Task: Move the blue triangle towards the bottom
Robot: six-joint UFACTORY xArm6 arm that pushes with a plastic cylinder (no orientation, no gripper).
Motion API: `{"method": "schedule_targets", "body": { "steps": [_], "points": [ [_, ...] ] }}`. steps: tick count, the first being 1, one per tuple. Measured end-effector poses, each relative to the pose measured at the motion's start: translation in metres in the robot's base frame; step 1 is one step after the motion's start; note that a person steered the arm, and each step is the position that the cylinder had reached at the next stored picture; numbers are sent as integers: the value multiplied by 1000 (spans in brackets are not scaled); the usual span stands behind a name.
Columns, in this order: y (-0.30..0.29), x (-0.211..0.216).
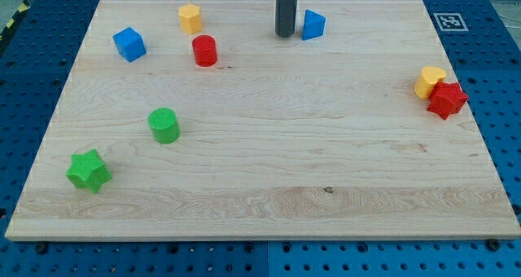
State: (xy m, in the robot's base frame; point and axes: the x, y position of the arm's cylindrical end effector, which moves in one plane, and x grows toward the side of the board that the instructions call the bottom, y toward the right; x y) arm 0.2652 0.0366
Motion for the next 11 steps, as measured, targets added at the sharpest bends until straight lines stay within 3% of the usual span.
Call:
{"method": "schedule_targets", "body": {
  "steps": [2,4,8,11],
  "points": [
    [14,-55],
    [33,3],
    [57,14],
    [40,17]
  ]
}}
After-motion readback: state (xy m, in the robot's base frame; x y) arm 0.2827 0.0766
